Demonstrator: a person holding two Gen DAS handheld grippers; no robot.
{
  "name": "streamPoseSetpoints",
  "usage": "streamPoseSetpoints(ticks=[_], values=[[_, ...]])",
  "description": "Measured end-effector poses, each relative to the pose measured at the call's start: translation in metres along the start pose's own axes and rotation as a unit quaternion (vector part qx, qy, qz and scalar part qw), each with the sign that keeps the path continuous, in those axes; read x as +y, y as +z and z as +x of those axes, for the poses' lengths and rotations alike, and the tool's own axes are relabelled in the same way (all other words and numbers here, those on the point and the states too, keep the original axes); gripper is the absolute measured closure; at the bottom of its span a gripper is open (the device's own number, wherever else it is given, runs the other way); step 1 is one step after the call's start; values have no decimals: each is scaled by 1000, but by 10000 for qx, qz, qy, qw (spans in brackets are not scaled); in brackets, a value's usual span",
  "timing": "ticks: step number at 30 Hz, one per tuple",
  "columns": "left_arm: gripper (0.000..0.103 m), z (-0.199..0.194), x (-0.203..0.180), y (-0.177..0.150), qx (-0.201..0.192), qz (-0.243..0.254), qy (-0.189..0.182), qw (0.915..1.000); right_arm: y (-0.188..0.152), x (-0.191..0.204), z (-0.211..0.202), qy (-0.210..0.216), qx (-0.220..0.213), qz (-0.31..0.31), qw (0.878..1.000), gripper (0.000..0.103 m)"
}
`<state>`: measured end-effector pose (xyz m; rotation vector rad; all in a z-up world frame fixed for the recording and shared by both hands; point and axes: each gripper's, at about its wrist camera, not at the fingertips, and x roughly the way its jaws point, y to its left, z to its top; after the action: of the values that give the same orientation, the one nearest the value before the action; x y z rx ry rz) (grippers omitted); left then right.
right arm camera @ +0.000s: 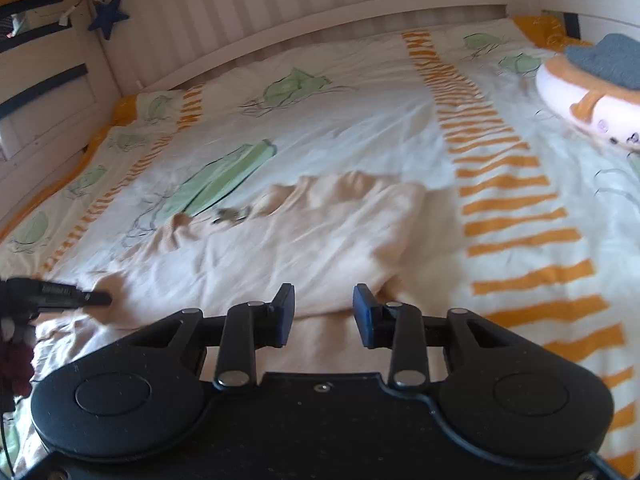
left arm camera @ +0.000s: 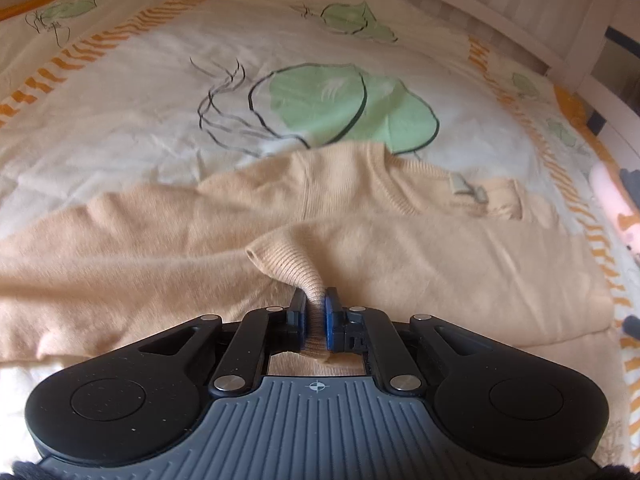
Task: Fold small clothes
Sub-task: 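Grasp the other sleeve cuff with the left gripper, lay it across, release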
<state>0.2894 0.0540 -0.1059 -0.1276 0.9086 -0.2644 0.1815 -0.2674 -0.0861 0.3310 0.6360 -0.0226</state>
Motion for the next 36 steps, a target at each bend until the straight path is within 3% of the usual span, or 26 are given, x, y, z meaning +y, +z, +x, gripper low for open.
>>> streamPoseSetpoints(ticks=[6,9,13,15,17,18,20,25,30,36], values=[[94,0,-2,-6,-119,118,15,9999,-3,-5,16,-782,440,-832,9925,58],[94,0,0,-5,-81,68,-37,9999,-14,-3,29,-941,635,-1241,9858,58],[94,0,-1,-4,-83,74,-55,9999,-15,3,40,-1040,390,-1456,9831,58],[94,0,-2,-4,-83,76,-56,9999,-10,0,44,-1002,261,-1252,9867,59],[93,-1,-2,-3,-84,64,-75,9999,-4,-18,44,-1228,190,-628,9903,62],[93,-1,-2,-3,-86,59,-90,9999,-2,-28,42,-1300,208,-305,9908,57],[93,0,-1,-4,-76,72,-101,9999,-3,-49,32,-1181,201,289,9924,55],[92,0,0,-4,-80,112,-113,9998,-7,-48,15,-1347,340,83,9903,53],[91,1,1,-6,-54,161,-152,9997,11,-59,-6,-779,2,560,9954,49],[87,1,0,-7,-72,92,-148,9998,49,-56,43,-104,139,587,9981,49]])
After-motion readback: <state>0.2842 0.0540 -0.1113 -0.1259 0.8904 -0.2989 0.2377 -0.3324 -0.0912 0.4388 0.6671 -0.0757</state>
